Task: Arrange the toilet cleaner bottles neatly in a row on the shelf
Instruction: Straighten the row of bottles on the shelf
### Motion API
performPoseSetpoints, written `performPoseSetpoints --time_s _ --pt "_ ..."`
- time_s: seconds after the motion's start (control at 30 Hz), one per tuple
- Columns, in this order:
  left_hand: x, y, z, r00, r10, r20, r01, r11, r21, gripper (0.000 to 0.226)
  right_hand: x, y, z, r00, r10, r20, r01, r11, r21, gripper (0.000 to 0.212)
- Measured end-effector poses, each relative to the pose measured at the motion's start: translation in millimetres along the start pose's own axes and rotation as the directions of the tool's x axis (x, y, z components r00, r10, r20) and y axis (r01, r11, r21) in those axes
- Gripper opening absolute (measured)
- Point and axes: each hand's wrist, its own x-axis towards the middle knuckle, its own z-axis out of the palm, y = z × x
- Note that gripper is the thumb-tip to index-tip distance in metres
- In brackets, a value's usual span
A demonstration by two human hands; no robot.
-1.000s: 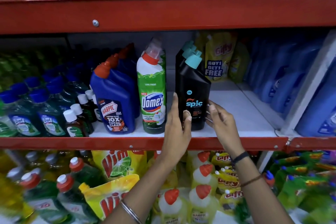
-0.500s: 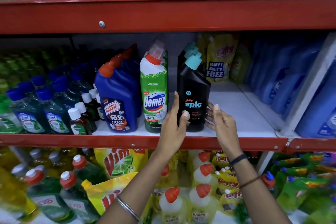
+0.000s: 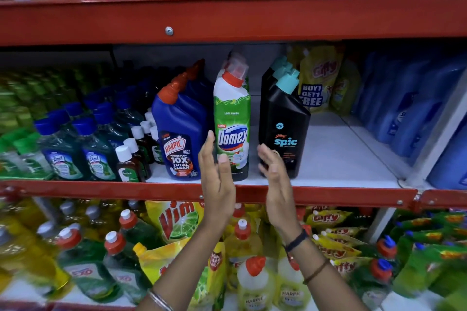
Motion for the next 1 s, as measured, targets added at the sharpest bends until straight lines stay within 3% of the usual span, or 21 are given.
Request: performPoseSetpoints --time_s 0.13,0.27,0.4,0.53,0.7,0.83,0.9,1.0 --pt "9.4 -6.6 -6.6 0.989 -0.078 0.126 0.070 0.995 0.064 0.052 10.3 -0.7 28.1 0.988 0.150 0.043 -0.151 0.988 0.019 0.078" --pt "15.5 -5.7 -12.4 0.972 -0.124 0.199 0.106 0.989 0.100 0.078 23.4 -3.3 31.7 0.974 0.225 0.031 -0.227 0.968 0.108 0.101" --pt "15.9 -4.4 -15.5 0.957 -0.160 0.241 0.137 0.984 0.110 0.065 26.3 -8.5 27.8 0.977 0.214 0.013 -0.212 0.955 0.206 0.112" --pt "17.1 -3.8 -18.7 0.956 -0.156 0.249 0.134 0.985 0.106 0.070 25.4 -10.4 28.5 0.978 0.209 -0.010 -0.202 0.957 0.209 0.110" --pt "18.3 -2.1 -24.8 0.953 -0.148 0.265 0.125 0.987 0.100 0.053 17.7 -4.0 32.9 0.981 0.176 -0.075 -0.169 0.981 0.090 0.091" --pt "8.3 -2.1 -39.6 0.992 -0.013 0.129 0.017 0.999 -0.030 0.041 -4.3 1.1 46.7 0.962 -0.123 -0.245 0.082 0.982 -0.169 0.066" --pt "4.8 -4.1 -51.7 0.998 0.063 0.009 -0.062 0.997 -0.040 0.041 -11.7 2.3 54.8 0.960 -0.228 -0.160 0.191 0.957 -0.220 0.058" --pt "14.0 -11.9 -71.0 0.992 0.017 -0.126 -0.019 1.000 -0.011 0.042 -11.5 0.6 76.5 0.985 -0.164 0.057 0.171 0.970 -0.174 0.061"
